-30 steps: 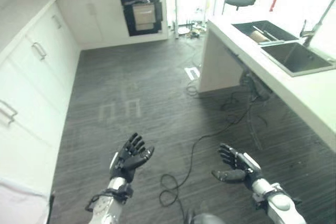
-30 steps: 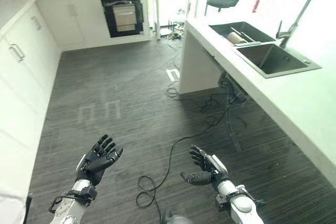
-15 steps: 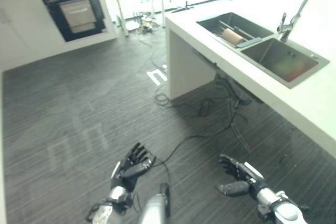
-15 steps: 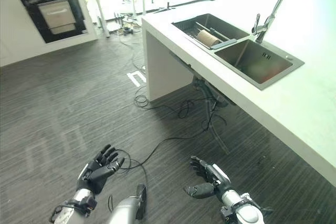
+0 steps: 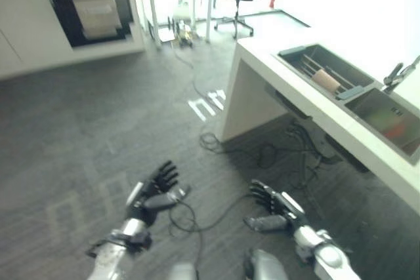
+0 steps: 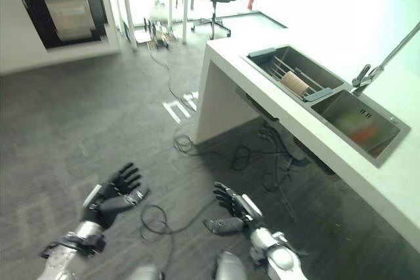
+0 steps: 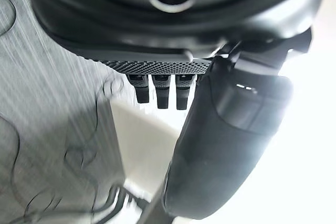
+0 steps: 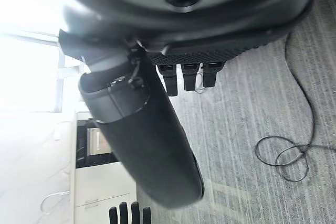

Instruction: Place the dishes in the dishwasher.

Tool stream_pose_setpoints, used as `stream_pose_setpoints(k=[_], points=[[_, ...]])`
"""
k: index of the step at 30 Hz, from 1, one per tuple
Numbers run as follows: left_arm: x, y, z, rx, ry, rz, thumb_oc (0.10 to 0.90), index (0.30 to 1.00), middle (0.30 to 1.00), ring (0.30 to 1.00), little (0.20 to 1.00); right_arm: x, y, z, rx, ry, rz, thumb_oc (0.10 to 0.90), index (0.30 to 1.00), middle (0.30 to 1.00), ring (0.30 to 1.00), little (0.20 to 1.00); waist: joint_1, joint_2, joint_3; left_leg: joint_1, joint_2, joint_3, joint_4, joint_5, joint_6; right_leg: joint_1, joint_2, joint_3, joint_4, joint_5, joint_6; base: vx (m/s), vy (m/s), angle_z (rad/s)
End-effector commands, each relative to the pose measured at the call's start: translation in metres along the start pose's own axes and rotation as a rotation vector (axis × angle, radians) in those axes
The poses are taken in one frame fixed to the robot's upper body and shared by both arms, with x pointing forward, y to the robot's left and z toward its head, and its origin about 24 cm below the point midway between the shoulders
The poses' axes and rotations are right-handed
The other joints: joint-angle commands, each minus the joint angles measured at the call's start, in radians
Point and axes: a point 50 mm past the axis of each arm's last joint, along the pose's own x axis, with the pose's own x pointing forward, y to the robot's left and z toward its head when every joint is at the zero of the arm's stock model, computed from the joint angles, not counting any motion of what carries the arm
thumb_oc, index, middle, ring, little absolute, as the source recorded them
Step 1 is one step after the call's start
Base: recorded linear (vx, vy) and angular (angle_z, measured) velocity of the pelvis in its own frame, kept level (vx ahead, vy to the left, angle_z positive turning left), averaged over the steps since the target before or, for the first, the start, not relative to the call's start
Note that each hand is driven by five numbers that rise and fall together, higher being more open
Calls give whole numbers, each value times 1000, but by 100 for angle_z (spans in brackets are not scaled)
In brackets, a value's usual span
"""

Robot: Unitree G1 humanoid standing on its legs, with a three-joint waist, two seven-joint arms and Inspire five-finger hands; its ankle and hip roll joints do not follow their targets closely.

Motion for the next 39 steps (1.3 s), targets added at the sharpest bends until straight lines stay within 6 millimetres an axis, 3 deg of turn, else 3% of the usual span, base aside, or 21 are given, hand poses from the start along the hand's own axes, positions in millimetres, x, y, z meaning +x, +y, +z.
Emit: stream_pose_setpoints(k=[1, 5, 7, 8, 9, 11, 12, 13, 15, 17, 18, 19, 20, 22, 24, 28, 33, 34, 35, 36, 39], points=[[12, -40, 61, 47, -328, -180, 800, 900, 900, 900, 900, -4, -33, 57, -86, -266, -76, 800, 900, 900, 900, 900, -52, 41, -8, 98, -47, 15, -205, 113, -38, 98, 19, -24, -115, 154, 23, 457, -204, 9], [9, -43, 68, -29, -368, -177, 800, 900, 900, 900, 900, -4, -40, 68, -102, -308, -142, 800, 900, 900, 900, 900, -55, 40, -45, 133, -44, 13, -205, 77, -36, 137, 42, 1, -115, 123, 0, 415, -216, 28], [8, -51, 79, -49, -434, -207, 800, 900, 900, 900, 900, -6, -47, 84, -119, -361, -157, 800, 900, 900, 900, 900, -60, 51, -73, 186, -14, 41, -205, 73, -63, 169, 60, 1, -115, 92, -29, 480, -207, 13], [9, -58, 87, -50, -482, -238, 800, 900, 900, 900, 900, -9, -53, 94, -144, -390, -164, 800, 900, 900, 900, 900, -55, 54, -77, 238, 32, 86, -205, 295, -112, 205, 82, 20, -115, 54, -60, 369, -202, -26], [10, -62, 90, -56, -501, -254, 800, 900, 900, 900, 900, -10, -56, 99, -154, -402, -156, 800, 900, 900, 900, 900, -46, 31, -72, 235, 31, 100, -172, 384, -127, 229, 74, 41, -115, 37, -75, 364, -242, -38], [9, -65, 95, -57, -537, -269, 800, 900, 900, 900, 900, -12, -59, 111, -183, -444, -135, 800, 900, 900, 900, 900, -21, 8, -47, 83, 3, 72, 47, 430, -129, 281, 78, 78, -115, 13, -99, 213, -165, -42], [8, -66, 96, -49, -549, -272, 800, 900, 900, 900, 900, -13, -59, 116, -185, -466, -124, 800, 900, 900, 900, 900, -12, 9, -39, 15, 3, 67, 84, 433, -124, 301, 93, 93, -115, 0, -106, 285, -68, -72], [5, -66, 100, -18, -579, -275, 800, 900, 900, 900, 900, -15, -58, 127, -193, -505, -104, 800, 900, 900, 900, 900, 3, 16, -30, -31, 5, 60, 8, 410, -105, 324, 124, 125, -115, -23, -104, 322, -4, -88], [0, -63, 104, 9, -614, -279, 800, 900, 900, 900, 900, -15, -58, 138, -214, -534, -84, 800, 900, 900, 900, 900, 17, 32, -23, -14, 18, 63, -205, 389, -96, 337, 163, 174, -115, -46, -87, 366, 116, -85], [-7, -61, 109, 30, -662, -265, 800, 900, 900, 900, 900, -16, -55, 147, -246, -560, -55, 800, 900, 900, 900, 900, 43, 71, -13, -103, 18, -44, -205, 331, -99, 356, 229, 244, -115, -61, -77, 340, 175, -111], [-15, -60, 118, 41, -720, -243, 800, 900, 900, 900, 900, -21, -51, 159, -276, -598, -30, 800, 900, 900, 900, 900, 70, 91, -15, -156, -18, -156, -205, 386, -110, 377, 275, 298, -115, -81, -86, 299, 156, -102], [-19, -60, 124, 44, -762, -245, 800, 900, 900, 900, 900, -24, -50, 165, -291, -626, -16, 800, 900, 900, 900, 900, 76, 89, -19, -160, -33, -176, -205, 376, -103, 381, 282, 318, -115, -89, -92, 252, 155, -143], [-22, -61, 129, 50, -808, -253, 800, 900, 900, 900, 900, -25, -49, 171, -295, -651, -5, 800, 900, 900, 900, 900, 76, 84, -24, -153, -40, -173, -205, 336, -92, 379, 278, 328, -115, -94, -92, 153, 129, -215], [-34, -74, 170, 90, -1090, -285, 800, 900, 900, 900, 900, -43, -43, 198, -272, -807, 56, 800, 900, 900, 900, 900, 43, 66, -60, -94, -39, -154, -205, 243, -71, 358, 226, 288, -115, -87, -68, 185, 154, -235], [-36, -80, 180, 102, -1158, -295, 800, 900, 900, 900, 900, -50, -38, 205, -241, -863, 78, 800, 900, 900, 900, 900, 23, 58, -80, -74, -37, -139, -205, 222, -68, 353, 209, 277, -115, -84, -60, 163, 122, -55], [-31, -91, 189, 111, -1189, -323, 800, 900, 900, 900, 900, -58, -40, 212, -166, -937, 37, 800, 900, 900, 900, 900, -17, 57, -108, -53, -46, -117, -205, 201, -55, 343, 190, 275, -115, -70, -50, 153, 134, 5], [-27, -91, 186, 110, -1150, -320, 800, 900, 900, 900, 900, -59, -47, 206, -29, -989, -55, 800, 900, 900, 900, 900, -34, 67, -116, -40, -54, -94, -205, 187, -30, 357, 172, 260, -115, -34, -44, 93, 111, -4], [-29, -88, 185, 117, -1141, -313, 800, 900, 900, 900, 900, -58, -47, 201, 12, -998, -61, 800, 900, 900, 900, 900, -35, 69, -114, -34, -53, -85, -205, 185, -22, 372, 162, 233, -115, 38, -26, 92, 93, -15], [-29, -87, 184, 125, -1140, -304, 800, 900, 900, 900, 900, -56, -46, 199, 26, -998, -59, 800, 900, 900, 900, 900, -35, 75, -110, -29, -47, -80, -205, 186, -21, 374, 161, 214, -115, 69, -17, 53, 33, -44], [-30, -85, 184, 135, -1143, -293, 800, 900, 900, 900, 900, -55, -45, 198, 34, -998, -55, 800, 900, 900, 900, 900, -31, 79, -105, -24, -39, -69, -205, 185, -21, 372, 154, 183, -115, 85, -12, 11, -19, -74], [-34, -78, 188, 173, -1151, -241, 800, 900, 900, 900, 900, -45, -40, 198, 40, -979, -4, 800, 900, 900, 900, 900, -3, 74, -85, 8, 2, 18, -205, 158, -45, 312, 55, 15, -115, 87, 3, -7, -124, -127]])
